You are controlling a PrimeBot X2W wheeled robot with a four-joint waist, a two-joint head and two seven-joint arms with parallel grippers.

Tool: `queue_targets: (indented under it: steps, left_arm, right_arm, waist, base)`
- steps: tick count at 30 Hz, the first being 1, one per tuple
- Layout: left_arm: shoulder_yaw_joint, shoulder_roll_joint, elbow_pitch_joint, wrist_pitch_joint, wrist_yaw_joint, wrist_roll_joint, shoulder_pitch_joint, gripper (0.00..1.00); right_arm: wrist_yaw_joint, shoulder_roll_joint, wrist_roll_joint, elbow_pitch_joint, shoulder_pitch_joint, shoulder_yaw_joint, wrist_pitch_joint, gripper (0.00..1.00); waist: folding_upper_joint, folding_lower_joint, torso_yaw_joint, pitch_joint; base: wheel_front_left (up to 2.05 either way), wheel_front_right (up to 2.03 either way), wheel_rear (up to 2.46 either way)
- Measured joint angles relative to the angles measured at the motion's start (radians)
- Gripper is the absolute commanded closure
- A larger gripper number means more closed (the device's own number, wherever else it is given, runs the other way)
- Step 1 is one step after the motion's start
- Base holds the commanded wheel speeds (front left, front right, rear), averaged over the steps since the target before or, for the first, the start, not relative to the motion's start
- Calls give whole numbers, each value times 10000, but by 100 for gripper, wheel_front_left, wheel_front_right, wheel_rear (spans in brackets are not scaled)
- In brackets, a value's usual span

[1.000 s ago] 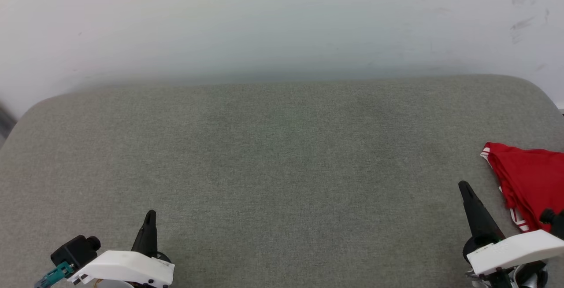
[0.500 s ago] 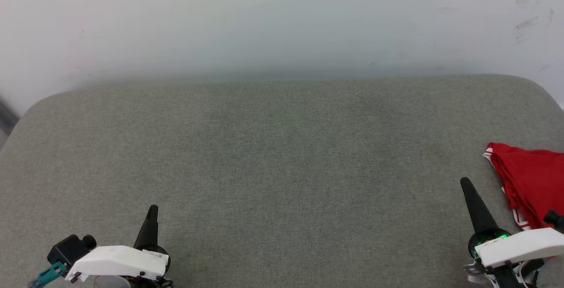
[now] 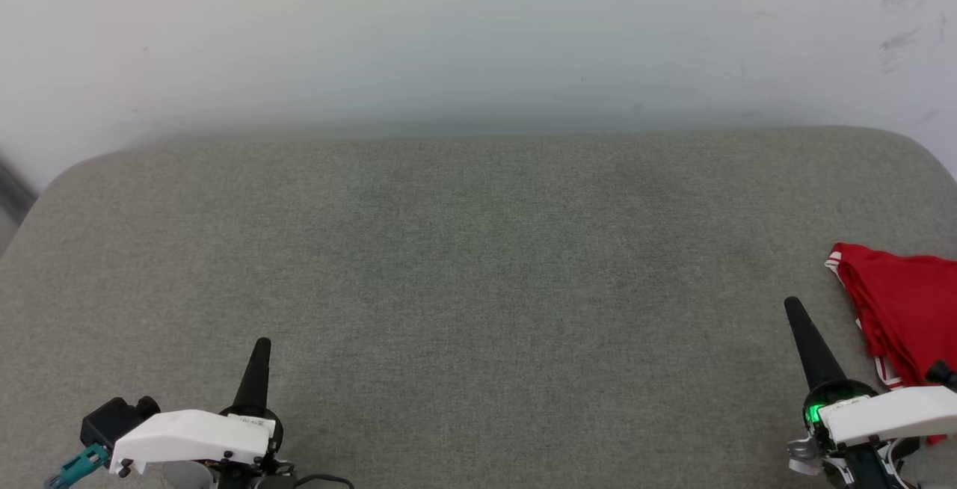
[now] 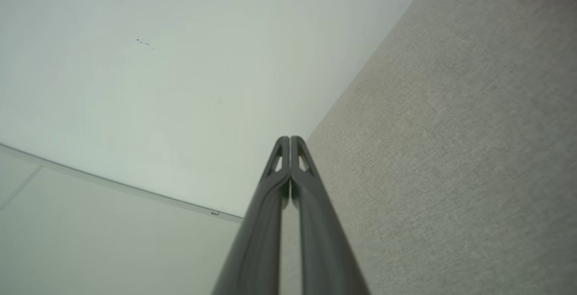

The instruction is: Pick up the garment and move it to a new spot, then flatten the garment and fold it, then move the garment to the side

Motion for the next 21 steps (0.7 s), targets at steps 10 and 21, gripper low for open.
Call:
queue_targets:
  steps: [10, 21]
  left_arm:
    - [230, -138, 33, 232, -171, -830, -129, 100]
    - [439, -291, 67, 491, -330, -1655, -227, 100]
  right_arm:
    - [0, 50, 911, 211, -134, -63, 33, 100]
    - [0, 90, 1824, 424, -242, -136, 71, 100]
  waist:
    - [0, 0, 45, 25]
    - [0, 0, 93, 51]
  base:
    - [0, 0, 0]
    - [0, 0, 0]
